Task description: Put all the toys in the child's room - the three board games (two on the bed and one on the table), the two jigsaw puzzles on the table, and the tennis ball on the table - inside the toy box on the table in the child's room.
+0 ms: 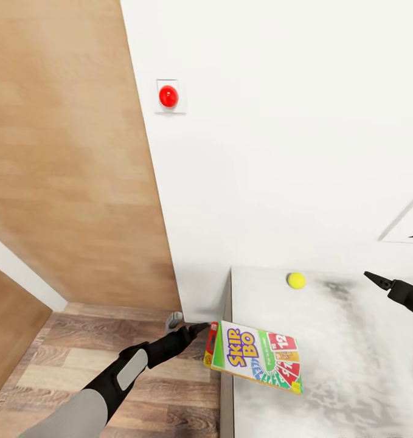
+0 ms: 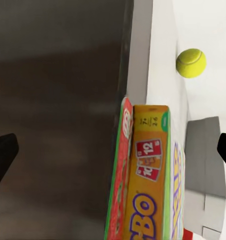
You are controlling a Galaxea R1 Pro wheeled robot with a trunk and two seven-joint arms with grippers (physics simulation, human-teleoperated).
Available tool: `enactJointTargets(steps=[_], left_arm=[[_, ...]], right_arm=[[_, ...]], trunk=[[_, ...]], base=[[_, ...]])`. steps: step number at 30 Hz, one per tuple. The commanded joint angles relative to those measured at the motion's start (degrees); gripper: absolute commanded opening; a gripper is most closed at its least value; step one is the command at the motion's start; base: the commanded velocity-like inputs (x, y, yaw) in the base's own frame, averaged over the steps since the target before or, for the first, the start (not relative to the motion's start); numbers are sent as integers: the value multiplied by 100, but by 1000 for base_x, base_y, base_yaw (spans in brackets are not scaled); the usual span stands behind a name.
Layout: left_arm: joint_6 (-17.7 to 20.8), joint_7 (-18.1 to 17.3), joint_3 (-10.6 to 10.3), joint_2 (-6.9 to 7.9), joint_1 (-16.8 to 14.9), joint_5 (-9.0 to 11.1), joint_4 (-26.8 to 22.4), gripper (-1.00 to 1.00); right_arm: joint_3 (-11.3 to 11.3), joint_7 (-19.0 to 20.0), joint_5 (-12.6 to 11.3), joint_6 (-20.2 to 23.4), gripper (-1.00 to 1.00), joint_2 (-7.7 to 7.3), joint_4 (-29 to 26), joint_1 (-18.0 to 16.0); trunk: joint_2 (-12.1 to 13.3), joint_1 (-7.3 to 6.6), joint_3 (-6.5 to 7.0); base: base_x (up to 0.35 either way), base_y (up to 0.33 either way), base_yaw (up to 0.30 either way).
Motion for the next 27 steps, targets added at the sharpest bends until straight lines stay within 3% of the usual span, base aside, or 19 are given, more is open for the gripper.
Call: enactJointTargets(steps=[1, 12, 27], left_arm=[[50, -5, -16, 2, -5, 60, 1, 100], [50, 8, 0, 10, -5, 62, 6, 100], [50, 54, 44, 21, -5, 75, 43, 100]], right_arm=[[-6, 12, 0, 34, 100, -1, -1, -5], [-12, 11, 0, 34, 100, 6, -1, -5], [-10, 11, 0, 34, 100, 6, -1, -5]], trunk=[[-10, 3, -10], [-10, 3, -10], [-10, 3, -10]], base=[[0, 0, -79], [0, 0, -108], [0, 0, -18]])
